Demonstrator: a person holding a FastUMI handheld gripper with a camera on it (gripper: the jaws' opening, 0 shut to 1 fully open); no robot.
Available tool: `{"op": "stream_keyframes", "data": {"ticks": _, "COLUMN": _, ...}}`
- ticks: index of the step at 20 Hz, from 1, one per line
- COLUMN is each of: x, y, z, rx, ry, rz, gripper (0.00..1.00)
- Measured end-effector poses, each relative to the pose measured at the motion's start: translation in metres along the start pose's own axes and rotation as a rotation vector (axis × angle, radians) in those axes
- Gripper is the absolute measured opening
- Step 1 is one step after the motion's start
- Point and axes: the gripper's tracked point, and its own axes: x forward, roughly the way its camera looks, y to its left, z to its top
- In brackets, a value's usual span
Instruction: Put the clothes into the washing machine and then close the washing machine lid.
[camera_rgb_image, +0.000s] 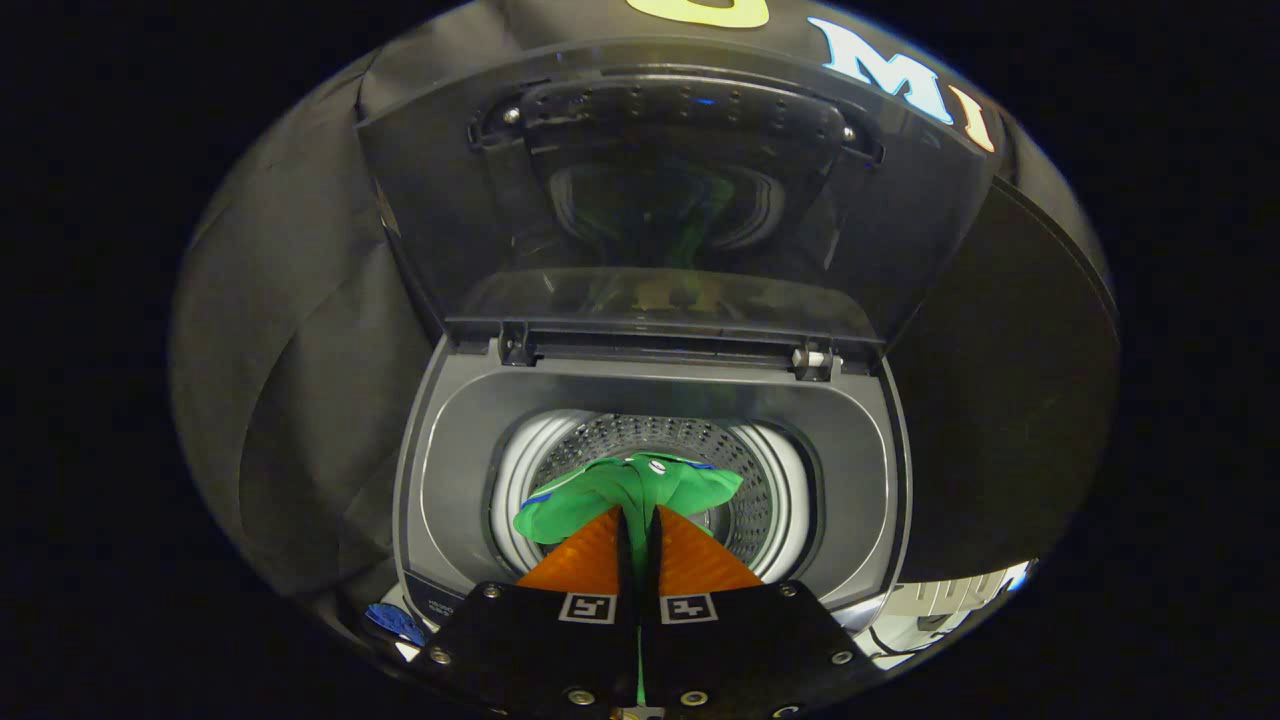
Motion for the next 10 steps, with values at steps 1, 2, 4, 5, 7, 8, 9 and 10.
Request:
{"op": "stream_keyframes", "data": {"ticks": 1, "x": 0.002, "y": 0.001, "z": 0.000, "rx": 0.000, "ry": 0.006, "rz": 0.003, "gripper": 0.02}}
{"op": "stream_keyframes", "data": {"ticks": 2, "x": 0.004, "y": 0.000, "z": -0.001, "rx": -0.002, "ry": 0.013, "rz": 0.004, "gripper": 0.02}}
{"op": "stream_keyframes", "data": {"ticks": 4, "x": 0.008, "y": 0.001, "z": -0.002, "rx": -0.009, "ry": 0.023, "rz": 0.009, "gripper": 0.02}}
{"op": "stream_keyframes", "data": {"ticks": 5, "x": 0.010, "y": 0.002, "z": -0.002, "rx": -0.009, "ry": 0.027, "rz": 0.011, "gripper": 0.02}}
{"op": "stream_keyframes", "data": {"ticks": 7, "x": 0.014, "y": 0.004, "z": 0.001, "rx": -0.009, "ry": 0.032, "rz": 0.018, "gripper": 0.02}}
{"op": "stream_keyframes", "data": {"ticks": 8, "x": 0.016, "y": 0.005, "z": 0.003, "rx": -0.014, "ry": 0.035, "rz": 0.021, "gripper": 0.02}}
{"op": "stream_keyframes", "data": {"ticks": 9, "x": 0.019, "y": 0.005, "z": 0.004, "rx": -0.021, "ry": 0.037, "rz": 0.022, "gripper": 0.02}}
{"op": "stream_keyframes", "data": {"ticks": 10, "x": 0.021, "y": 0.005, "z": 0.004, "rx": -0.028, "ry": 0.038, "rz": 0.024, "gripper": 0.02}}
